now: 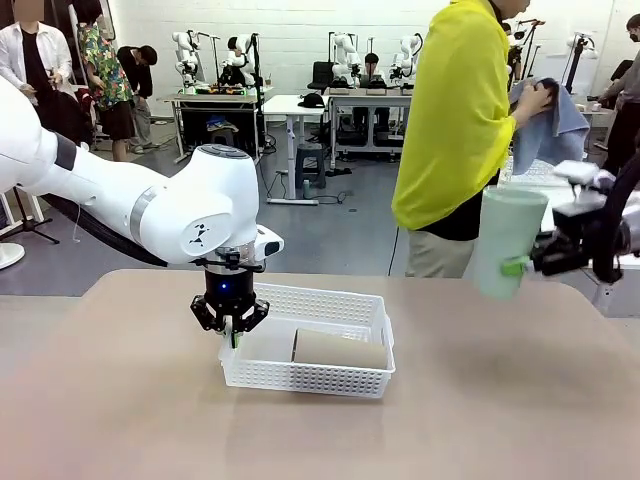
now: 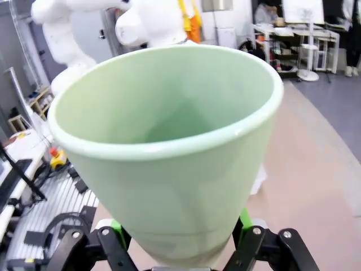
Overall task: Clean and organize the cups into the basket.
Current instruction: Pick up the Reusable plastic cup from the right side of the table and stack it inside the Organizing basket in the center of the table.
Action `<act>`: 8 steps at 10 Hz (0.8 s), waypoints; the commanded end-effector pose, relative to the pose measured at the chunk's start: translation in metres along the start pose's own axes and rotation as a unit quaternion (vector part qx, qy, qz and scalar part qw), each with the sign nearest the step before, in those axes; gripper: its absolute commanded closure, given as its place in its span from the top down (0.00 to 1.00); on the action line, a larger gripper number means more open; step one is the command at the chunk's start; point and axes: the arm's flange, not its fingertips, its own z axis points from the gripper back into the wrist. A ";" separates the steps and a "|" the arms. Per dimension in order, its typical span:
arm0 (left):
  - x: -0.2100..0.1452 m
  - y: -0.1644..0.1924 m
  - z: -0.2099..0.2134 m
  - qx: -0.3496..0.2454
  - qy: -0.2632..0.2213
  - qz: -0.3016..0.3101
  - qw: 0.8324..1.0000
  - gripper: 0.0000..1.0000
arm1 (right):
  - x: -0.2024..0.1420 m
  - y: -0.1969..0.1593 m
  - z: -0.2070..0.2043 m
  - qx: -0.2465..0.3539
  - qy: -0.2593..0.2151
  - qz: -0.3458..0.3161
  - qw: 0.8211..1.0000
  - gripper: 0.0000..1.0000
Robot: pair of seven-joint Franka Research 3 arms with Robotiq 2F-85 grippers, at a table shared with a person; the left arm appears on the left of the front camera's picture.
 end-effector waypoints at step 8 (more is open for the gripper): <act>-0.001 -0.001 0.001 0.001 -0.001 -0.001 1.000 0.00 | 0.072 0.020 -0.068 -0.021 0.177 0.047 0.983 0.82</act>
